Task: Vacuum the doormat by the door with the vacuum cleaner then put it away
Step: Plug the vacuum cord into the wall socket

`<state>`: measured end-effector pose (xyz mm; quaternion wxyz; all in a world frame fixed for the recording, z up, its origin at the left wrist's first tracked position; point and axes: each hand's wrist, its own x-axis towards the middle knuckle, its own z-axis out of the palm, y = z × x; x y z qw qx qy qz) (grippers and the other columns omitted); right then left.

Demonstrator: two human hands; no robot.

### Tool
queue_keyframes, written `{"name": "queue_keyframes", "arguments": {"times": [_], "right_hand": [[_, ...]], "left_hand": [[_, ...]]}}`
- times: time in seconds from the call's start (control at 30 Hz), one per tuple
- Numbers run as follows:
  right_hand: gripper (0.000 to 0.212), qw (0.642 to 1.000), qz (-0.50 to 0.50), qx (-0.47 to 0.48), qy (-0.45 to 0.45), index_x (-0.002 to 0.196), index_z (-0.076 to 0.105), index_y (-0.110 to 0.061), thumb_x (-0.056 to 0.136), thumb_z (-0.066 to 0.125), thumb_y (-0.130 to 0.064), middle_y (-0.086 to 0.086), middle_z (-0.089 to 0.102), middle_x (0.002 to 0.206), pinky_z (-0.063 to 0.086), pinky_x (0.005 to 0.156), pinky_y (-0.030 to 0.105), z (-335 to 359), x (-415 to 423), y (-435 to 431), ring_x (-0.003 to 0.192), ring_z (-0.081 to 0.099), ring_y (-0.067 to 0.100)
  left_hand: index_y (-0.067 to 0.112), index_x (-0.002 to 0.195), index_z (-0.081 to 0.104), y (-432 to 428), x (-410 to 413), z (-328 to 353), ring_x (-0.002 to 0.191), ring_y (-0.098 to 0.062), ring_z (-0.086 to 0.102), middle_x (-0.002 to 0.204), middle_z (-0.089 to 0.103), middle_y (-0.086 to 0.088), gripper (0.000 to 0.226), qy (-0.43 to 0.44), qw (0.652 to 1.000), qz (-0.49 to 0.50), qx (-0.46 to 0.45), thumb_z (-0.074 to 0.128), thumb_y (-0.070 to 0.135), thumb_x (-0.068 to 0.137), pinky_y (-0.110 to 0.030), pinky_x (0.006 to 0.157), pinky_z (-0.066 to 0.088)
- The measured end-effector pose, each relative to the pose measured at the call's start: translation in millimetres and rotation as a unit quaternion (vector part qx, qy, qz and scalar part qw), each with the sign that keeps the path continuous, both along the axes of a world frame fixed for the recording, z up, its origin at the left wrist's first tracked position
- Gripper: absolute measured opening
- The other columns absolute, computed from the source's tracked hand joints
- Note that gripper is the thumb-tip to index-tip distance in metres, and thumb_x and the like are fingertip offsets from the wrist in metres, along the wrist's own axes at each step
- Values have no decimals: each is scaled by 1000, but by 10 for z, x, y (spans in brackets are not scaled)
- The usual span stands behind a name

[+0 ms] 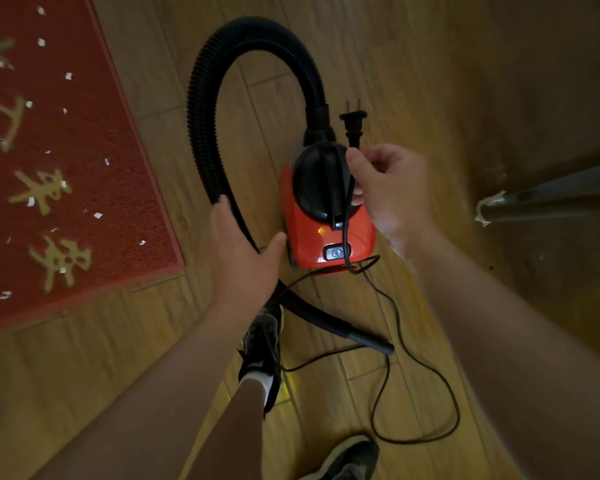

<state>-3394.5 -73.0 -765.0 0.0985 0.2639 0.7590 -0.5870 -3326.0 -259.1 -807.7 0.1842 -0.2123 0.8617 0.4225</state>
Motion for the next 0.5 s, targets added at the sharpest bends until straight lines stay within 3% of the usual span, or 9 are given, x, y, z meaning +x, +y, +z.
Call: {"name": "queue_keyframes", "arguments": {"times": [0.1, 0.13, 0.2, 0.27, 0.4, 0.5], "right_hand": [[19, 1000, 0, -26, 11, 92, 70, -3, 99, 62, -19, 19, 69, 79, 55, 55, 27, 129, 142, -15, 65, 66, 26], [19, 999, -5, -33, 13, 92, 70, -2, 99, 62, -18, 17, 66, 74, 54, 53, 26, 162, 183, -19, 62, 64, 24], [19, 999, -12, -38, 20, 90, 69, -1, 99, 62, -17, 11, 63, 68, 52, 52, 24, 234, 251, -17, 59, 62, 19], [19, 999, -19, -36, 29, 89, 70, -3, 99, 62, -17, 6, 64, 65, 52, 53, 23, 333, 313, 18, 56, 63, 14], [19, 998, -33, -34, 46, 91, 71, -3, 99, 62, -18, 15, 70, 73, 54, 54, 23, 565, 444, 112, 59, 66, 16], [17, 997, -38, -28, 62, 86, 69, -9, 100, 62, -17, 6, 65, 62, 55, 53, 23, 778, 536, 205, 53, 63, 12]], "left_hand": [[44, 144, 40, 148, 183, 119, 129, 22, 38, 144, 45, 29, 73, -15, 988, -85, 131, 82, 27, 86, -5, 109, 31], [43, 139, 46, 193, 237, 124, 126, 23, 41, 140, 47, 29, 69, -18, 980, -134, 148, 83, 24, 84, -2, 106, 31], [30, 143, 54, 276, 324, 121, 135, 8, 44, 147, 51, 19, 67, -24, 963, -206, 171, 83, 28, 83, -20, 117, 35], [30, 140, 59, 360, 390, 187, 134, 1, 52, 141, 61, 17, 57, -43, 947, -230, 221, 78, 27, 86, -37, 118, 41], [27, 107, 71, 482, 461, 345, 113, -6, 68, 111, 75, 8, 21, -42, 943, -216, 247, 68, 10, 96, -41, 107, 52], [25, 92, 69, 560, 477, 510, 98, -6, 72, 94, 76, 4, 19, -33, 942, -222, 250, 67, 7, 97, -24, 93, 55]]}}
